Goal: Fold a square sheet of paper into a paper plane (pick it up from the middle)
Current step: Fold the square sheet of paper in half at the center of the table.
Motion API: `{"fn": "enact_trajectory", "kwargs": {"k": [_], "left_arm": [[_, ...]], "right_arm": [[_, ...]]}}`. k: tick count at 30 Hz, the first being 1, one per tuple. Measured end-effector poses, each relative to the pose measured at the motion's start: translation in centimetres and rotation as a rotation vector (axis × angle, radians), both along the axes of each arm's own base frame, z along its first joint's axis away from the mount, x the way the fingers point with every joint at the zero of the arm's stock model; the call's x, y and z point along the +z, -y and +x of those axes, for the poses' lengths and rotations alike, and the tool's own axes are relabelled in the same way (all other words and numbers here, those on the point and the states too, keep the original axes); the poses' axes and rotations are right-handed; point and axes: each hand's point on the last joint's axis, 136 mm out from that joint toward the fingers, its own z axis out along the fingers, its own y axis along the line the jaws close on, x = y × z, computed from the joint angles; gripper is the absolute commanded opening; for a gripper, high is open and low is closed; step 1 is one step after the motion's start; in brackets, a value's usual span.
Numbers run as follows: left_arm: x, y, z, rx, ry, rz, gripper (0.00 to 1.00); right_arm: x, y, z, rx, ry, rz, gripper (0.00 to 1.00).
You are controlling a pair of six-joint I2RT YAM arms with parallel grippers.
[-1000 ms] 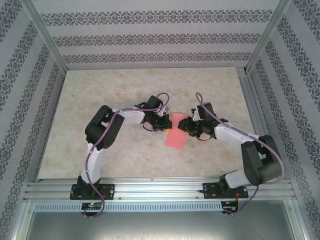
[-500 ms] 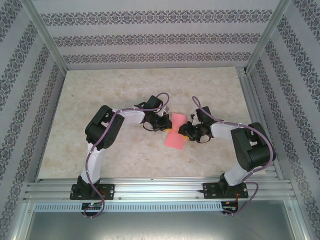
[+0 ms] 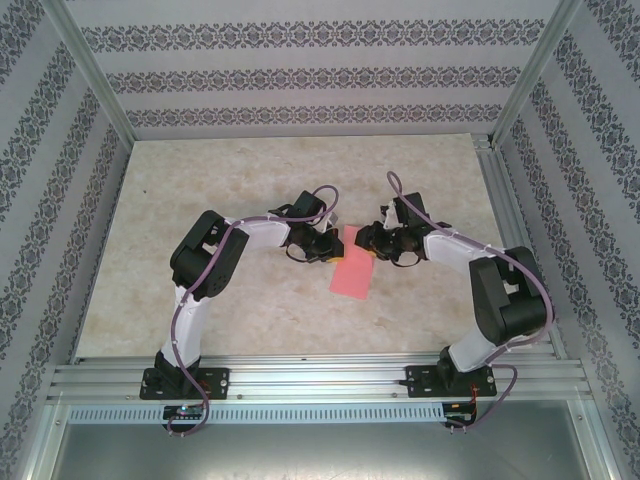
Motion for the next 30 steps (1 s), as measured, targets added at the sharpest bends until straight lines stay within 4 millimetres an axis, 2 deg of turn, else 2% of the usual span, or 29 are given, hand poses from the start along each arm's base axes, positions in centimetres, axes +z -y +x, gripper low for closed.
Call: {"fn": "enact_trajectory", "kwargs": {"k": [4, 8, 17, 20, 25, 27, 30], "left_arm": [[0.0, 0.0, 0.0, 0.0, 0.0, 0.0, 0.04], [0.0, 0.0, 0.0, -0.002, 0.002, 0.0, 0.04], [0.0, 0.1, -0.1, -0.007, 0.006, 0.0, 0.04], [0.0, 0.1, -0.1, -0.01, 0.008, 0.0, 0.04], [0.0, 0.1, -0.2, -0.014, 0.01, 0.0, 0.04], [0.0, 0.1, -0.2, -0.014, 0.01, 0.0, 0.04], [0.0, 0.1, -0.2, -0.014, 0.01, 0.0, 0.04]], "right_arm": [[-2.7, 0.4, -0.3, -0.004, -0.069, -0.027, 0.34], [-4.3, 0.8, -0.6, -0.007, -0.099, -0.041, 0.34], [-3.7, 0.9, -0.3, 0.002, -0.079, -0.017, 0.35], [-2.2, 1.0, 0.3, 0.0, -0.048, -0.004, 0.35], [0.1, 0.8, 2.7, 0.002, 0.028, 0.014, 0.34], [0.0, 0.7, 3.4, 0.007, 0.031, 0.024, 0.34], [-1.1, 0.9, 3.6, 0.008, 0.0, 0.028, 0.34]]}}
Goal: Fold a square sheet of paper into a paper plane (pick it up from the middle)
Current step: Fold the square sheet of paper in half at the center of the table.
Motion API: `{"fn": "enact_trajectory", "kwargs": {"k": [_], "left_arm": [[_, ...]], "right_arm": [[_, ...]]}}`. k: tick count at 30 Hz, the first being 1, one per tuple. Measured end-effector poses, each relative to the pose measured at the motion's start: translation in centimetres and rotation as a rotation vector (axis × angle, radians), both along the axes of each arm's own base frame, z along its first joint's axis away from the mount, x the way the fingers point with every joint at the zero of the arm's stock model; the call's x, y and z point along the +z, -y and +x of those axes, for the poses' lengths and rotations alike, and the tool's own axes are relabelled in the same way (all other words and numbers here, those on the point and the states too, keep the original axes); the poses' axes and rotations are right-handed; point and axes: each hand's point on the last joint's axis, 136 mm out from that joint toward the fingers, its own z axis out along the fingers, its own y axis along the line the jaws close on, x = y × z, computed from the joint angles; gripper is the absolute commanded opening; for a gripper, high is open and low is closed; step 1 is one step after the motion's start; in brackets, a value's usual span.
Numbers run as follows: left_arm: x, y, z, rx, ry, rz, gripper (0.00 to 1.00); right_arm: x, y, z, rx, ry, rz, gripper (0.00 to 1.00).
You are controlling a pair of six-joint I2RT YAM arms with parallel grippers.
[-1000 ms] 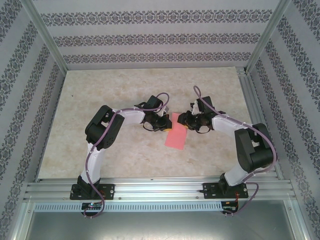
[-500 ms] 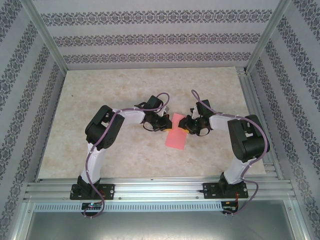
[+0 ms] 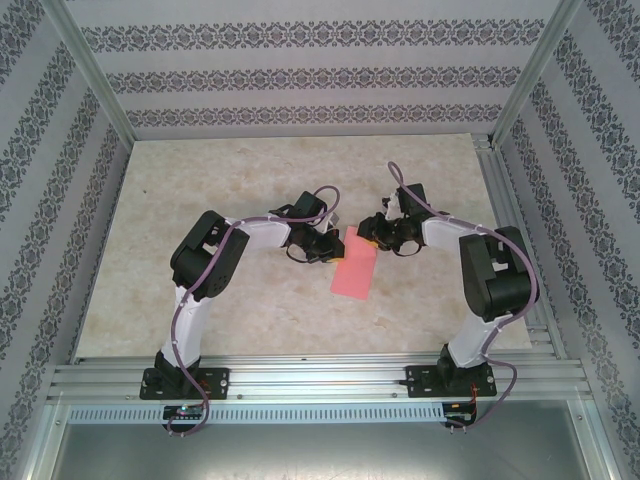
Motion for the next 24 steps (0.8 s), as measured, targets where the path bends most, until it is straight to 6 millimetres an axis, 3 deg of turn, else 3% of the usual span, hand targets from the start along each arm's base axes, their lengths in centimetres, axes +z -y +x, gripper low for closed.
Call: {"fn": "enact_trajectory", "kwargs": {"k": [11, 20, 24], "left_arm": [[0.0, 0.0, 0.0, -0.003, 0.002, 0.001, 0.03], [0.0, 0.0, -0.1, -0.004, 0.002, 0.001, 0.03], [0.0, 0.0, -0.1, -0.005, 0.004, 0.001, 0.03]], "right_arm": [[-2.8, 0.5, 0.0, 0.016, -0.063, 0.034, 0.35], [-2.3, 0.6, 0.3, 0.017, -0.055, 0.078, 0.37], [-0.4, 0.6, 0.5, 0.018, -0.021, 0.082, 0.37]]}}
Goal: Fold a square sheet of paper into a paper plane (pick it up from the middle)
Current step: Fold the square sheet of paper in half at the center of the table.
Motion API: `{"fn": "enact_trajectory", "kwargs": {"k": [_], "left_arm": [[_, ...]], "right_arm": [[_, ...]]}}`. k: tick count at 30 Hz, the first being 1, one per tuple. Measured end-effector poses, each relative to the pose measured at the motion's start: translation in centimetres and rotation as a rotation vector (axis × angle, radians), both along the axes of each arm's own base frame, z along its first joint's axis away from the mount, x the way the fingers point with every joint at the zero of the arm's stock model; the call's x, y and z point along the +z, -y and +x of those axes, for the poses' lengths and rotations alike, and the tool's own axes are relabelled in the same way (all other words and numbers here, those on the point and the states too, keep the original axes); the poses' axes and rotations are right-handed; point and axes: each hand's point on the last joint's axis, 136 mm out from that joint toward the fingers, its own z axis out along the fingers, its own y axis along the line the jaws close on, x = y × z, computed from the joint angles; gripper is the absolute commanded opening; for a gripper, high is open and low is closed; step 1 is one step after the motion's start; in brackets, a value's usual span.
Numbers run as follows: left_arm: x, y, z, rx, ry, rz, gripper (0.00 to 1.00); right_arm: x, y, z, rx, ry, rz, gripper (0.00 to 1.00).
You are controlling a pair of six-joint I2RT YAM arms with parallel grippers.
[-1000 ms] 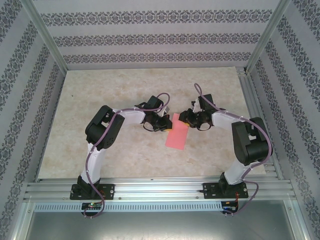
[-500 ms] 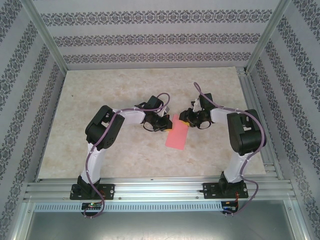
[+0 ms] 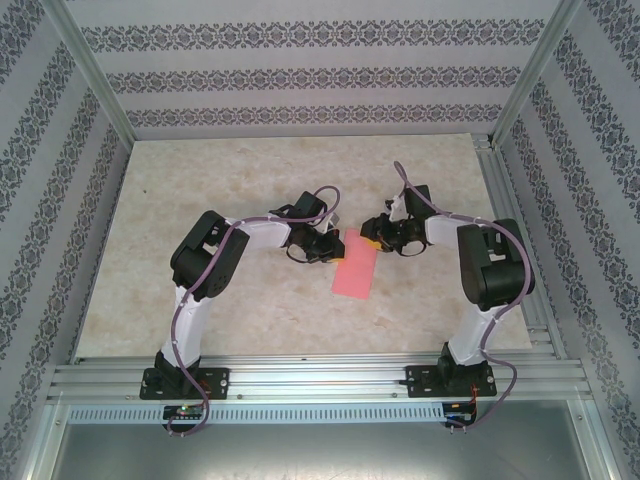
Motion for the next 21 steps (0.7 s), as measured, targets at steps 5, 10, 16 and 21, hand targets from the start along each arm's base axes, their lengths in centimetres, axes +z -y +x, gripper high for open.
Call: {"fn": "enact_trajectory", "kwargs": {"k": [5, 10, 16, 21], "left_arm": [[0.0, 0.0, 0.0, -0.001, 0.0, 0.0, 0.03], [0.0, 0.0, 0.0, 0.0, 0.0, 0.0, 0.03], [0.0, 0.0, 0.0, -0.001, 0.001, 0.0, 0.04], [0.0, 0.0, 0.0, -0.001, 0.0, 0.0, 0.04]], "right_arm": [[2.4, 0.0, 1.9, -0.008, 0.067, -0.017, 0.37], [1.4, 0.4, 2.1, -0.015, 0.043, -0.048, 0.37], [-1.6, 1.0, 1.7, -0.027, -0.024, -0.097, 0.37], [-2.5, 1.4, 1.7, -0.033, -0.047, -0.11, 0.36]]}}
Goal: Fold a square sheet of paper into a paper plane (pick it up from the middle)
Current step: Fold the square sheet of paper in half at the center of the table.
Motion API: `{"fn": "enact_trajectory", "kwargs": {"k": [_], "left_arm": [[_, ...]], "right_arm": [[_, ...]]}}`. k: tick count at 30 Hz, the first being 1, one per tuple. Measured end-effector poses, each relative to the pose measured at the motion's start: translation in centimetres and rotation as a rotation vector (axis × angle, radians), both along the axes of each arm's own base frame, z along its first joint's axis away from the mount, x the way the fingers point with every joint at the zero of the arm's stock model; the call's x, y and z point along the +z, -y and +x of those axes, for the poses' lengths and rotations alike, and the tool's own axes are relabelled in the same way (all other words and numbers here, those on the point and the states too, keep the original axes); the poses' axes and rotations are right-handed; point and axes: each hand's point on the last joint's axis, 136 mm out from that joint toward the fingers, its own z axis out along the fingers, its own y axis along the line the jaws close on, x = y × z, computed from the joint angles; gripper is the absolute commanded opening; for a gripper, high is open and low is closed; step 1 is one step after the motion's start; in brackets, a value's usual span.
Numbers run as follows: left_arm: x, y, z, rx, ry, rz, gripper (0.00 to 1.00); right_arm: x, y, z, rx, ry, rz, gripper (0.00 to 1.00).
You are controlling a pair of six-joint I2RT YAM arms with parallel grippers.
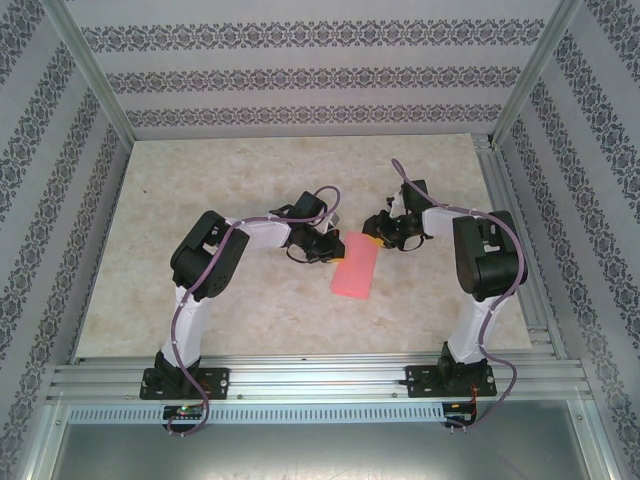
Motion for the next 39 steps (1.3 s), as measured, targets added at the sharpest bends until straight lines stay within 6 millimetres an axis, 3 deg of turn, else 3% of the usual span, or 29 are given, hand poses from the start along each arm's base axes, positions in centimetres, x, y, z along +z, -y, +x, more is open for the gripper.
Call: {"fn": "enact_trajectory", "kwargs": {"k": [6, 14, 20, 27, 36, 39], "left_arm": [[0.0, 0.0, 0.0, 0.0, 0.0, 0.0, 0.04], [0.0, 0.0, 0.0, 0.0, 0.0, 0.0, 0.04], [0.0, 0.0, 0.0, -0.001, 0.001, 0.0, 0.03], [0.0, 0.0, 0.0, -0.001, 0.0, 0.0, 0.03], [0.0, 0.0, -0.1, -0.001, 0.001, 0.0, 0.03], [0.0, 0.0, -0.1, -0.002, 0.001, 0.0, 0.03]], "right_arm": [[0.5, 0.1, -0.1, -0.002, -0.003, -0.003, 0.37], [4.3, 0.1, 0.7, 0.0, 0.088, -0.005, 0.36], [3.0, 0.2, 0.5, 0.0, 0.056, -0.016, 0.36], [-0.2, 1.0, 0.2, -0.014, -0.014, -0.058, 0.35], [0.1, 1.1, 0.2, -0.016, -0.006, -0.049, 0.36], [1.1, 1.4, -0.2, -0.024, 0.004, -0.051, 0.36]]}}
